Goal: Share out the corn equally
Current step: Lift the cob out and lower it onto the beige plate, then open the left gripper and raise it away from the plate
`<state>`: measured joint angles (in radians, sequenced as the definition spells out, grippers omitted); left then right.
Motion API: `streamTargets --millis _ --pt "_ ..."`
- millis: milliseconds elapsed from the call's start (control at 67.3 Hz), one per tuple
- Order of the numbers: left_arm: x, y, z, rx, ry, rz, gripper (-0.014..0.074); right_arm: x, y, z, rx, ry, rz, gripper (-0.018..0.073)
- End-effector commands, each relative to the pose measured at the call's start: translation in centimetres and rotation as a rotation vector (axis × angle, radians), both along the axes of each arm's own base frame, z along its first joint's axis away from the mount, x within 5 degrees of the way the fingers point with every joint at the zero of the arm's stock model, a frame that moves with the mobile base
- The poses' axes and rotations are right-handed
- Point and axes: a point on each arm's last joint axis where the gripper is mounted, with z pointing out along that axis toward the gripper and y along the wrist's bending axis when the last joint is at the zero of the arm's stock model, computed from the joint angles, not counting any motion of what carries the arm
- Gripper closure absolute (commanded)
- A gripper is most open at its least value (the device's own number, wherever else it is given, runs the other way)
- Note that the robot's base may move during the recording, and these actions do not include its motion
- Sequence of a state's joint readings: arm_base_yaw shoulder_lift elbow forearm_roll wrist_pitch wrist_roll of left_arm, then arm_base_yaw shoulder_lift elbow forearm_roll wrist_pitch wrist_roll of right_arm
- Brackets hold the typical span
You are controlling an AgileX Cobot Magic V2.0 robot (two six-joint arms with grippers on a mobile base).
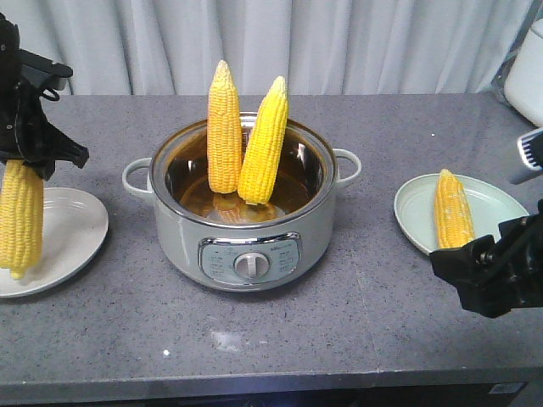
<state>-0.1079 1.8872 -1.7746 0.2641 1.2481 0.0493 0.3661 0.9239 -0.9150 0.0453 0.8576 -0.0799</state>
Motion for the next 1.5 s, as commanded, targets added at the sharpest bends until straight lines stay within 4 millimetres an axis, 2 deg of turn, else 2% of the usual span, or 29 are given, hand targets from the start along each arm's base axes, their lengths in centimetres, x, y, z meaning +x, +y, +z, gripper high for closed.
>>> streamTargets --millis 0,208,401,491,624,699,951,1159,1278,1486 --pt "-0.2 0.1 2.1 -0.006 -0.077 0.005 0.0267 0.2 0.1 1.3 0.025 -0.085 0.002 0.0003" --pt "0.5 0.0 1.0 -0.004 -0.067 0.000 0.0182 0.2 0.1 1.3 0.025 -0.085 0.002 0.0003" --pt "0.7 -0.1 1.1 -0.007 -0.092 -0.007 0.0112 0.2 0.1 1.3 0.025 -0.085 0.002 0.0003" --pt "0.8 -0.1 1.1 -0.007 -0.099 -0.011 0.0106 0.2 0.1 1.3 0.025 -0.085 0.002 0.0003" --pt "0.6 -0.4 2.3 -0.028 -0.169 -0.026 0.0108 0.2 0.1 1.3 0.025 -0.085 0.002 0.0003" --pt "0.0 -0.8 3.9 -0.084 -0.229 -0.041 0.0108 0.2 0.1 1.3 0.025 -0.085 0.002 0.0003" --pt "-4.1 -1.9 10.1 -0.254 -0.397 -0.136 0.0119 0.2 0.1 1.3 0.025 -0.085 0.002 0.0003" --pt "-8.4 -2.1 13.5 -0.322 -0.478 -0.182 0.0150 0.2 0.1 1.3 0.025 -0.085 0.002 0.0003" --pt "-11.2 -1.9 14.0 -0.344 -0.537 -0.193 0.0169 0.2 0.1 1.3 0.025 -0.085 0.002 0.0003" --pt "-16.4 -1.7 12.1 -0.376 -0.591 -0.224 0.0175 0.2 0.1 1.3 0.025 -0.085 0.002 0.0003"
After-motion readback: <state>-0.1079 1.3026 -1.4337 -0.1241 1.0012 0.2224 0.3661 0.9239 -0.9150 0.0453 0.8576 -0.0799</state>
